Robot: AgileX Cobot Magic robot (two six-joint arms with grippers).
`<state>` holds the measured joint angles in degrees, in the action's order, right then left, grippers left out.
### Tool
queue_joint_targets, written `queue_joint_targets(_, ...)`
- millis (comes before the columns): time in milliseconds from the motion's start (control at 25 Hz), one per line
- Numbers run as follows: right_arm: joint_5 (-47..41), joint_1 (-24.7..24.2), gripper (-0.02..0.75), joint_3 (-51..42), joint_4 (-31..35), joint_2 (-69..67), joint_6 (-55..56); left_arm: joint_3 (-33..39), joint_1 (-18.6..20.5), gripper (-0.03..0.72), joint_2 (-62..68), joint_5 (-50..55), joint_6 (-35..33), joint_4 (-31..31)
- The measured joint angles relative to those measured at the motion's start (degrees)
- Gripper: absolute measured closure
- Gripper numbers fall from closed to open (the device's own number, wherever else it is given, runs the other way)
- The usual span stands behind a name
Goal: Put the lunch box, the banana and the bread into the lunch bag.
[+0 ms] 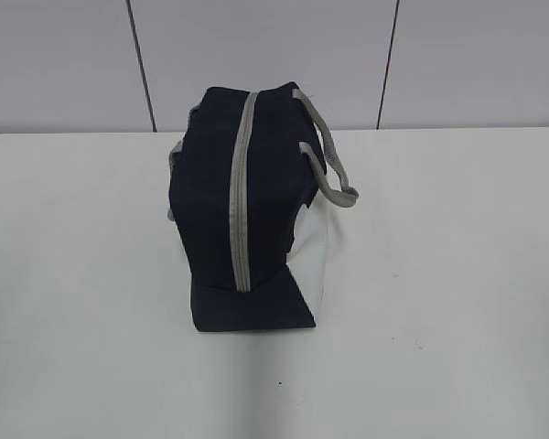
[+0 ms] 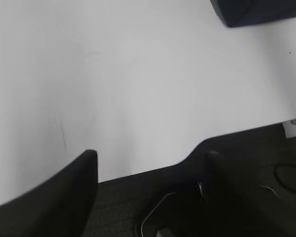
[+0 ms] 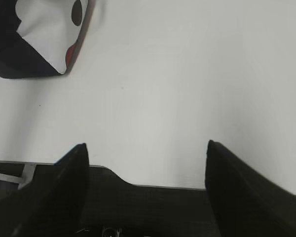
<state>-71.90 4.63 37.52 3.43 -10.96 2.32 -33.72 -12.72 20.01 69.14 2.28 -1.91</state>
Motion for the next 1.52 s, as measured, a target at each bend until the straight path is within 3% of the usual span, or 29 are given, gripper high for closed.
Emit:
queue_joint_targets(320,-1.07,0.00,0.196,-5.86,-5.30,8.95,0.00,1.35,0.00,0.232,-11.31,-0.72,0.66,4.64)
queue_joint_targets(520,3.34,0.00,0.195,-7.42,-7.99,9.03,-0.10,1.77,0.00,0.232,-13.31,-1.63,0.83,5.46)
queue_joint_targets(1200,6.34,0.00,0.195,-8.47,-8.50,9.03,-0.20,3.94,0.12,0.263,-13.38,-5.77,0.82,5.46)
queue_joint_targets(1520,6.34,-2.54,0.195,-8.47,-8.64,9.03,-0.20,3.94,7.77,0.265,-17.33,-5.82,0.82,5.46)
